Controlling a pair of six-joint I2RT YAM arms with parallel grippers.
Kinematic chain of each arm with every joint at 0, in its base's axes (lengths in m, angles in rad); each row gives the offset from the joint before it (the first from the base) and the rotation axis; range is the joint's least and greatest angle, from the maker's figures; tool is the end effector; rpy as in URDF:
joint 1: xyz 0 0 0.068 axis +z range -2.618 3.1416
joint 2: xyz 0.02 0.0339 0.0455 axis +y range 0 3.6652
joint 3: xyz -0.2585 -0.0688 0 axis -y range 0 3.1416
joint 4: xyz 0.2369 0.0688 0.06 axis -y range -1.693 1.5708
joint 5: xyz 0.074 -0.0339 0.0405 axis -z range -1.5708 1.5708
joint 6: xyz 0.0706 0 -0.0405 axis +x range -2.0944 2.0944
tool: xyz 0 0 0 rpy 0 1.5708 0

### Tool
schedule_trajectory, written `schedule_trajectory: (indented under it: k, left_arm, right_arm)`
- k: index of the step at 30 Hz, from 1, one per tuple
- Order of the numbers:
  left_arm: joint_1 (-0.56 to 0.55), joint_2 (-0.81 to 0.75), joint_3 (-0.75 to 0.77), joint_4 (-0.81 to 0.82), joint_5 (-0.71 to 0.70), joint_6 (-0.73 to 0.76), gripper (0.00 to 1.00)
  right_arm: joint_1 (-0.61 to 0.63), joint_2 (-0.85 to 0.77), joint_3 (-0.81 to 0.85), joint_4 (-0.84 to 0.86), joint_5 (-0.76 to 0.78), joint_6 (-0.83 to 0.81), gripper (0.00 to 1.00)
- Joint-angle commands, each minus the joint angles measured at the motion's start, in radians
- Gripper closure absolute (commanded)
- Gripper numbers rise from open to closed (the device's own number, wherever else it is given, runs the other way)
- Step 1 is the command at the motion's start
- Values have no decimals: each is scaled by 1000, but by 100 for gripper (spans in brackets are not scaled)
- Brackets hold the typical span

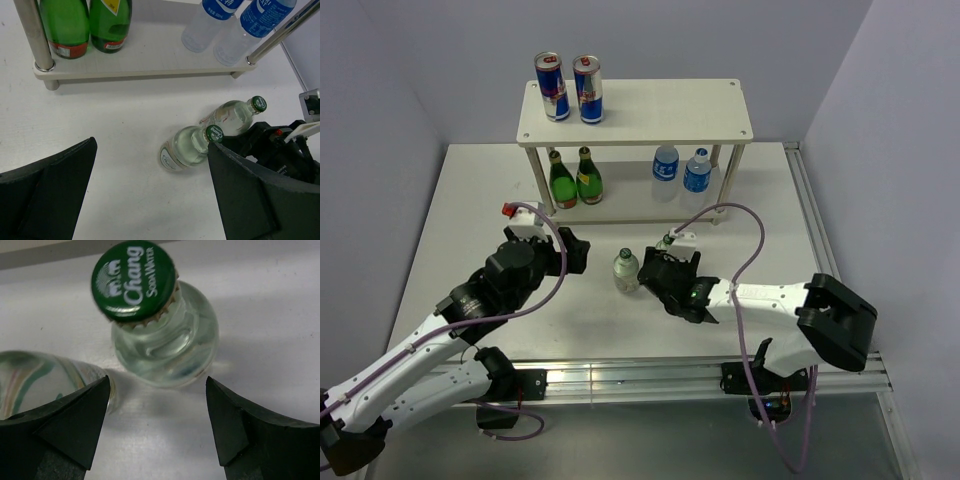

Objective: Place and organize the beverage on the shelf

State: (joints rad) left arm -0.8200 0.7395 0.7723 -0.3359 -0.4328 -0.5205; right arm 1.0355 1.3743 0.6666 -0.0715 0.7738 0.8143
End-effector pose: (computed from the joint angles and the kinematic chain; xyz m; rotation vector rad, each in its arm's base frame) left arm 0.1551 -0.1228 0.3142 -0.0196 1.8783 -0.5272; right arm 0.1838 0.2132 0.1711 0.1220 2.0992 0.1833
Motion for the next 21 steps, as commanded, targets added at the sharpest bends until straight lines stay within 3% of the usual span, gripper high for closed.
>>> schedule_trajectory:
  k: [1, 5, 21]
  left_arm:
    - [-5, 1, 5, 46, -20, -12, 1]
    - [-7, -5, 1, 49, -23, -9, 1]
    - [-27, -5, 5, 40, -49, -10, 1]
  right_arm:
    - [-20, 46, 2, 116, 117, 23, 16]
    - [-38, 103, 21, 122, 159, 34, 16]
    - [-104, 253, -28, 441, 235, -49, 21]
